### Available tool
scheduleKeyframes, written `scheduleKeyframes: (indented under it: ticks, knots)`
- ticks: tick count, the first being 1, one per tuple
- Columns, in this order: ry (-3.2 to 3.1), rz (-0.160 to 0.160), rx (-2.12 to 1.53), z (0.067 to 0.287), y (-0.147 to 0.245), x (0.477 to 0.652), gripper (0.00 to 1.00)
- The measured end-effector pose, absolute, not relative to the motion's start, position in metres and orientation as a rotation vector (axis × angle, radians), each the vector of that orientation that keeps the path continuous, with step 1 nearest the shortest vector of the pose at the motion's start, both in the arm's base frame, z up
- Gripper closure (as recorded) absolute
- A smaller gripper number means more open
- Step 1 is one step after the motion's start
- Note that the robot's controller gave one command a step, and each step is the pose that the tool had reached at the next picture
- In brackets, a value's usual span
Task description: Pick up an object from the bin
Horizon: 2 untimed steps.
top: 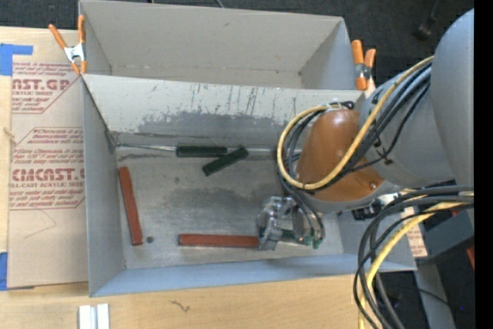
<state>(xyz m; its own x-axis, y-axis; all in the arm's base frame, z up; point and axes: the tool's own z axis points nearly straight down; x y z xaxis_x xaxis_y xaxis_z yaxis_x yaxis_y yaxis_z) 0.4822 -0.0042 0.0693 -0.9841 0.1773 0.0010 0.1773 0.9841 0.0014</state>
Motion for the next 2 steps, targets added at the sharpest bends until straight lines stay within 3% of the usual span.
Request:
scheduleKeyframes:
  ticks: [2]
  knots:
    - [-3.131, -0.002, -0.279, 0.102, -0.002, 0.482, 1.00]
